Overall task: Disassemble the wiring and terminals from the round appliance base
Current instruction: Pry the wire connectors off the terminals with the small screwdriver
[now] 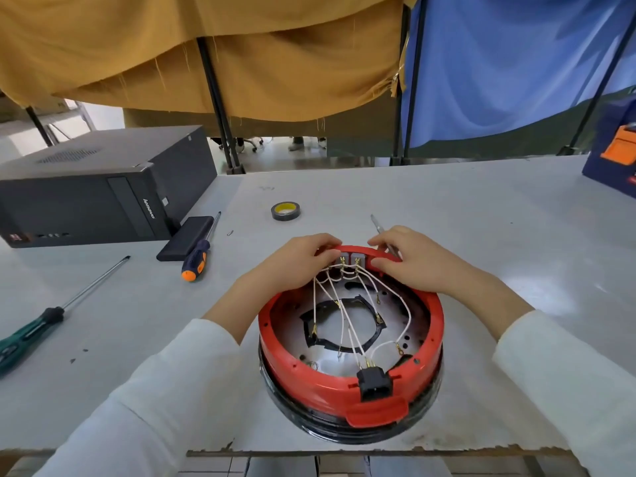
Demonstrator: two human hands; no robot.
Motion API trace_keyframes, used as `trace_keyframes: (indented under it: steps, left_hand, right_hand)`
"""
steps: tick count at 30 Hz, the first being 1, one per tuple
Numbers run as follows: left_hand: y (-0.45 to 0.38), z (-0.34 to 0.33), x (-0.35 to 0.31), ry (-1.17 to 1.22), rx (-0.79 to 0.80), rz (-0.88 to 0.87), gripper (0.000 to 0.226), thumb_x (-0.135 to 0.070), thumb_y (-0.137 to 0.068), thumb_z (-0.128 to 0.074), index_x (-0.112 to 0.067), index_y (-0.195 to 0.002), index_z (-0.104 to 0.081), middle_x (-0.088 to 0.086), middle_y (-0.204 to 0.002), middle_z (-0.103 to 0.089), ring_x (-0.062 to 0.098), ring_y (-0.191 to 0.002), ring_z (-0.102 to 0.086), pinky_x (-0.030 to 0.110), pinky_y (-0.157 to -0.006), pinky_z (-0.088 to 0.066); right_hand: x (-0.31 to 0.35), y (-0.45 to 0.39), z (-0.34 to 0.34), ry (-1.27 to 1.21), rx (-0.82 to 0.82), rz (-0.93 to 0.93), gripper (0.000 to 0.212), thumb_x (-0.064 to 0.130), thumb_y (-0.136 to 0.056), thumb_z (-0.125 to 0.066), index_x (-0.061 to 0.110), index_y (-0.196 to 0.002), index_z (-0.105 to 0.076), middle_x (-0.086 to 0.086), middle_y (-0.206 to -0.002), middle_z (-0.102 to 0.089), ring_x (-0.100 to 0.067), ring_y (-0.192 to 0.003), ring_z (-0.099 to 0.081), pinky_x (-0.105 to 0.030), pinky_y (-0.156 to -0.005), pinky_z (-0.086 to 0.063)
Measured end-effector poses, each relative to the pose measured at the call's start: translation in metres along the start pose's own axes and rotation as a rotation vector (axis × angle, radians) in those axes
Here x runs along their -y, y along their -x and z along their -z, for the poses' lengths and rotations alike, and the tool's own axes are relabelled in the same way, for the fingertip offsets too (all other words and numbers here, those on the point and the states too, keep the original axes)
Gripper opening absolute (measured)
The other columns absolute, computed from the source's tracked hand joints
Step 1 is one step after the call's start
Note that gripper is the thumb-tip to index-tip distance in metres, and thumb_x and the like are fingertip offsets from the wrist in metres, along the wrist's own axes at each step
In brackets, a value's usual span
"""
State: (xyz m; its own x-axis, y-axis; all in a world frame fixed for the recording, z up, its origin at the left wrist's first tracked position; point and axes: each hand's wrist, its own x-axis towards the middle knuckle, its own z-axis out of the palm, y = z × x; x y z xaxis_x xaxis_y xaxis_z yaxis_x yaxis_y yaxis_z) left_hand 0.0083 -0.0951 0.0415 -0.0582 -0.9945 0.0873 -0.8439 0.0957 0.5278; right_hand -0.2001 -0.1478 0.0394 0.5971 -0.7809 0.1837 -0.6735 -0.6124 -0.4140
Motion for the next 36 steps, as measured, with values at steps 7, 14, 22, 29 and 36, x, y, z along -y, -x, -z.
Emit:
trace_keyframes:
  steps: [7,14,22,29,36]
  left_hand:
    - [-0.009,-0.007,0.010,0.044,-0.127,0.062,0.024,-0.018,-0.096,-0.048,-0.024,-0.113,-0.064,-0.002,-0.111,-0.066,0.015,-0.102,-0.057,0.021,-0.081,-0.037]
    - [-0.022,0.002,0.013,0.047,0.020,0.037,0.030,-0.024,-0.096,-0.049,-0.026,-0.125,-0.057,-0.010,-0.125,-0.059,0.005,-0.110,-0.051,0.014,-0.088,-0.031]
    - [-0.032,-0.007,0.014,0.131,0.019,-0.070,0.023,-0.023,-0.096,-0.051,-0.032,-0.113,-0.063,-0.015,-0.105,-0.066,0.002,-0.099,-0.058,0.018,-0.087,-0.042]
    - [-0.031,-0.007,0.017,0.105,0.005,-0.088,0.026,-0.023,-0.097,-0.048,-0.035,-0.116,-0.062,-0.018,-0.107,-0.064,-0.001,-0.099,-0.054,0.009,-0.083,-0.037]
    - [-0.029,-0.007,0.016,0.121,0.015,-0.056,0.027,-0.024,-0.098,-0.046,-0.035,-0.118,-0.060,-0.014,-0.109,-0.065,0.004,-0.100,-0.055,0.012,-0.084,-0.039]
  right_hand:
    - [0.010,-0.004,0.005,-0.477,-0.190,-0.010,0.021,0.017,-0.097,-0.047,0.031,-0.092,-0.062,0.009,-0.076,-0.061,0.003,-0.055,-0.052,-0.011,-0.059,-0.036]
    - [0.012,-0.018,-0.012,-0.371,-0.163,-0.054,0.021,0.020,-0.095,-0.046,0.031,-0.113,-0.047,0.007,-0.076,-0.063,-0.002,-0.068,-0.056,-0.013,-0.066,-0.040]
    - [0.008,-0.017,-0.012,-0.037,-0.224,-0.086,0.011,0.046,-0.083,-0.056,0.038,-0.087,-0.060,0.016,-0.068,-0.061,0.000,-0.071,-0.056,-0.018,-0.056,-0.034]
    - [0.009,-0.012,-0.014,0.123,-0.280,-0.078,0.009,0.043,-0.081,-0.060,0.035,-0.083,-0.063,0.015,-0.063,-0.059,-0.008,-0.065,-0.052,-0.014,-0.056,-0.033]
    - [0.007,-0.008,-0.015,0.048,-0.270,-0.098,0.011,0.039,-0.075,-0.058,0.029,-0.076,-0.062,0.010,-0.062,-0.062,-0.011,-0.065,-0.055,-0.025,-0.059,-0.042]
